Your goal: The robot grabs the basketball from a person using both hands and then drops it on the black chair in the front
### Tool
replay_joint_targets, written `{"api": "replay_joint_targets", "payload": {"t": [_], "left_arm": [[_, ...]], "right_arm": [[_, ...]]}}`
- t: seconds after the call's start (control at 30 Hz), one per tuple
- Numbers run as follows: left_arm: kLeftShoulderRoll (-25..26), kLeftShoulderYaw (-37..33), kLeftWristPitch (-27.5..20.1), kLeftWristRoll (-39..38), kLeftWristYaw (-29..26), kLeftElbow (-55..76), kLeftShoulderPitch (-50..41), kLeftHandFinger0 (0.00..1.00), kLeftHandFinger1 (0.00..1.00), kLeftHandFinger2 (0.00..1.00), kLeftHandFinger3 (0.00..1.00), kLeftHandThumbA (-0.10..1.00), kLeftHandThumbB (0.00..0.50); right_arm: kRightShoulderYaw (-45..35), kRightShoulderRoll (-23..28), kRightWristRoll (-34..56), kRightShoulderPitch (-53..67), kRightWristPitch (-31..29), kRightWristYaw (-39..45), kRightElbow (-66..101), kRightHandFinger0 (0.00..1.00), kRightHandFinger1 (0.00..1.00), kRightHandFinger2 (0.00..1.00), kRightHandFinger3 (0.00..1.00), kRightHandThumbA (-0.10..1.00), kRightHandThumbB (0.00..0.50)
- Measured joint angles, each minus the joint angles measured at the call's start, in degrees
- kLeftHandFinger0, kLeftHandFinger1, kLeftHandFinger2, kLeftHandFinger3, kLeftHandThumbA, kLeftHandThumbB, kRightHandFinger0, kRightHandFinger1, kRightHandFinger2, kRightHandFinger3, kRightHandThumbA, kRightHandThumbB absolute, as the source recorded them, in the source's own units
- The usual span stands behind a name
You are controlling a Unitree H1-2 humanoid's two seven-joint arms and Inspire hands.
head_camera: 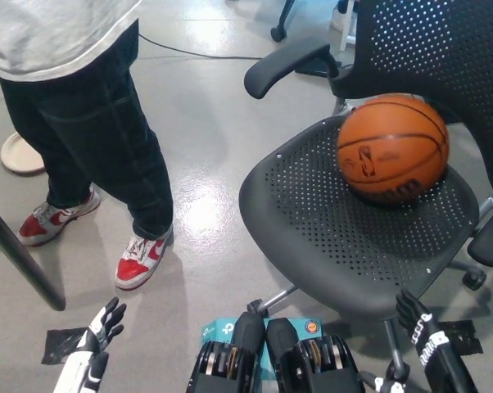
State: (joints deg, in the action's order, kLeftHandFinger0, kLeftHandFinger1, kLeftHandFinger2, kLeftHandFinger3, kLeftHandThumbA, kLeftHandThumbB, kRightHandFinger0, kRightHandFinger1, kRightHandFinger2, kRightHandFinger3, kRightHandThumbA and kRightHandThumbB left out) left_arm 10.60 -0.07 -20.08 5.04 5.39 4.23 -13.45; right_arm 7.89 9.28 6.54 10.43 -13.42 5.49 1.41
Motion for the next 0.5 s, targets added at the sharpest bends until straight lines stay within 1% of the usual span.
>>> {"api": "replay_joint_targets", "payload": {"t": [0.1,0.2,0.37,0.5], "left_arm": [[0.0,0.1,-1.4,1.4,-0.2,-1.4,0.8,1.0,1.0,1.0,1.0,1.0,0.302],[0.0,0.3,-2.6,2.5,-0.4,-2.3,1.4,1.0,1.0,1.0,1.0,1.0,0.288],[0.0,0.6,-3.5,3.5,-0.9,-2.9,1.9,1.0,1.0,1.0,1.0,1.0,0.302],[0.0,0.8,-4.0,3.7,-0.9,-2.9,2.0,1.0,1.0,1.0,1.0,1.0,0.304]], "right_arm": [[0.0,-0.1,-0.4,-0.1,-1.3,0.2,-1.1,1.0,1.0,1.0,1.0,1.0,0.39],[0.0,-0.4,-0.6,-0.1,-2.0,0.6,-1.6,1.0,1.0,1.0,1.0,1.0,0.385],[-0.2,-0.8,-0.9,-0.5,-3.1,0.8,-1.8,1.0,1.0,1.0,1.0,1.0,0.359],[-0.4,-0.8,-0.9,-1.1,-3.9,1.0,-1.9,1.0,1.0,1.0,1.0,1.0,0.366]]}}
